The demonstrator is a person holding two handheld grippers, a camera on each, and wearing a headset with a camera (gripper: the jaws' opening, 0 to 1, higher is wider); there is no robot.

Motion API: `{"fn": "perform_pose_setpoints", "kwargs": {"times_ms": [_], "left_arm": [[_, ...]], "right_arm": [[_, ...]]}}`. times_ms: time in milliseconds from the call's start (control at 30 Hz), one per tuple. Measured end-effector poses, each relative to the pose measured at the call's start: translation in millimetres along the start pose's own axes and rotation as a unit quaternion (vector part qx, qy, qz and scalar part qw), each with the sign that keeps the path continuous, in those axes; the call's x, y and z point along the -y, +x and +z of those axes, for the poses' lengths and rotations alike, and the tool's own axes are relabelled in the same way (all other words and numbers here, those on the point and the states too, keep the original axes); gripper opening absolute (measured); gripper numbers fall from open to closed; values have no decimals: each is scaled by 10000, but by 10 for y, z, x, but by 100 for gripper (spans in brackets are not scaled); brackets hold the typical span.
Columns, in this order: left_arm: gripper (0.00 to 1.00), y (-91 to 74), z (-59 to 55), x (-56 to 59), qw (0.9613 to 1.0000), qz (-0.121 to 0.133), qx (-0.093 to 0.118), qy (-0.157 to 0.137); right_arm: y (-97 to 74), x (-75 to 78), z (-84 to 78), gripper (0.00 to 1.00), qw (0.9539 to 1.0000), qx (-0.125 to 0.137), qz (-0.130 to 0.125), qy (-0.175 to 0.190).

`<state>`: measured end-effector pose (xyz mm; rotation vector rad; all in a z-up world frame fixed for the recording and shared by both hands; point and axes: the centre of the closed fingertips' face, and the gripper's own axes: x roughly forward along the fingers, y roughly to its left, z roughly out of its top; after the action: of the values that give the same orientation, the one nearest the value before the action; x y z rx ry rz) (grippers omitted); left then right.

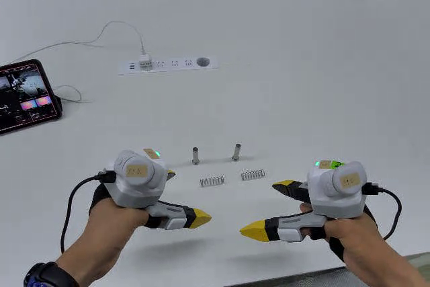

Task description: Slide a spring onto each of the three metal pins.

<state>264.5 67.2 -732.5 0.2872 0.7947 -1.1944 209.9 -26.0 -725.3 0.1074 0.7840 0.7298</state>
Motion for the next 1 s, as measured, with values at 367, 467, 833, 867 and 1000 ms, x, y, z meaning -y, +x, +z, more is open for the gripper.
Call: {"fn": "perform_pose_setpoints", "kwargs": {"times_ms": [367, 467, 833, 867, 1000], "left_arm": [[70, 164, 23, -26, 9992, -121, -235, 287], [69, 219, 15, -28, 9989, -163, -288, 326], [64, 371, 37, -36, 9983, -289, -321, 386], [63, 385, 45, -47, 9984, -286, -309, 376], [59, 420, 77, -69, 9987, -282, -248, 340]], "right_arm": [[-33, 37, 15, 85, 9999, 72, -12, 72], [-35, 35, 11, 85, 9999, 75, -7, 89], [-46, 37, -39, 85, 10000, 12, 6, 95], [-50, 41, -36, 85, 9999, 21, 2, 105], [-51, 42, -34, 84, 9999, 21, 1, 110]]}}
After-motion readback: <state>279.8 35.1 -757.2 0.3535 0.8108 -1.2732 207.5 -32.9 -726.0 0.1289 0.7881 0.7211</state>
